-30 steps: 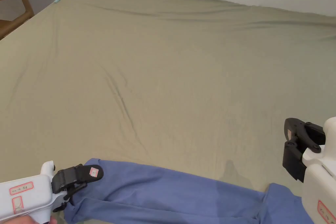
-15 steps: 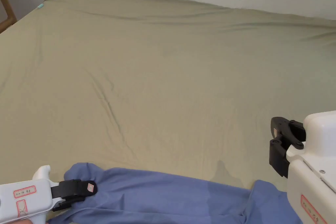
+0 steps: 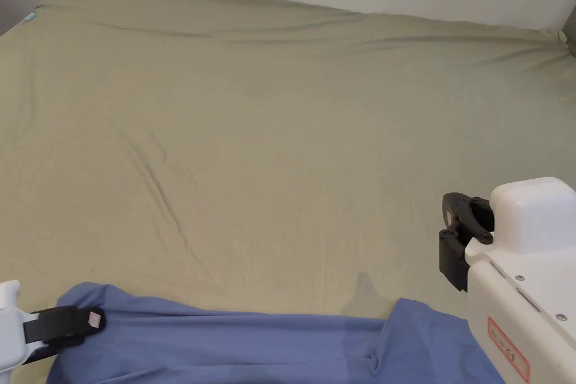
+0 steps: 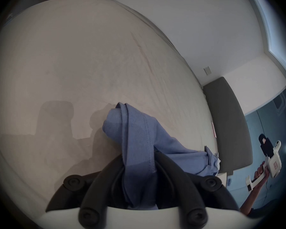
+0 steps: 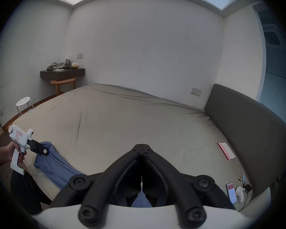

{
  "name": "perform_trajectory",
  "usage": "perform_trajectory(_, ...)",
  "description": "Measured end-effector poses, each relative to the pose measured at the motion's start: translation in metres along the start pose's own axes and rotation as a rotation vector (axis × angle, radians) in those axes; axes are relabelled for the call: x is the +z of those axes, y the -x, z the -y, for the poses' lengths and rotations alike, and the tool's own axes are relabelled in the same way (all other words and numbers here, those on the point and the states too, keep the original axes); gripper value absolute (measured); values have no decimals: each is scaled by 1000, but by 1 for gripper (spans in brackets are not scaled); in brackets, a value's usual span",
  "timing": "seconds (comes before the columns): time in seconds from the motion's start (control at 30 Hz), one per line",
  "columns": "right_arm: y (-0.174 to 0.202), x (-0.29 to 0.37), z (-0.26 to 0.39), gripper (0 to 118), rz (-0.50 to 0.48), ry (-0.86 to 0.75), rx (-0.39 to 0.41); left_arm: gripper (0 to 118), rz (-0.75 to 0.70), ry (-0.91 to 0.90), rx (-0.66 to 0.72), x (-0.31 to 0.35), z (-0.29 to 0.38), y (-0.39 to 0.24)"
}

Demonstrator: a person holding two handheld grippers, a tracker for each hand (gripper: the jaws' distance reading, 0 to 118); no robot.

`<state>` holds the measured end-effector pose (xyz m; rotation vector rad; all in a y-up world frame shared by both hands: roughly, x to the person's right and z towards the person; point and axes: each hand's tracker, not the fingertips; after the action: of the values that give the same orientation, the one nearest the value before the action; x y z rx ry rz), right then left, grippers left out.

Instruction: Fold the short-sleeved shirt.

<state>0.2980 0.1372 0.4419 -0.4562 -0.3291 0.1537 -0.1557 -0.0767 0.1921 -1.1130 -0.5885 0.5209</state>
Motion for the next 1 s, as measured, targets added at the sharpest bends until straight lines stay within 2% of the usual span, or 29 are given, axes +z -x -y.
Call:
perform_trajectory(0.1,0,-1,0,2,-1,4,-9,11,-37,-46,31,15,-8,13)
perform_trajectory(0.23,2,-1,0,2,-8,1,-8,11,-93,-62,7,34,-13,13)
perform_trajectory(0.4,3,1,-1,2,-15,-12,-20,11,-193,-31,-233,45,-10,-41)
perform_trajectory(0.53,-3,10,0,2,-15,-27,-32,11,-174,6,-276,44,-10,-92)
perform_trajectory(0.7,-19,22,6,2,-3,-42,-64,11,-154,109,-378,20,2,-154)
perform_trajectory(0.83,-35,32,14,2,13,-47,-98,11,-79,189,-351,-13,18,-191)
perform_trajectory(1.0,-57,39,26,2,35,-47,-138,11,-106,265,-332,-73,45,-219)
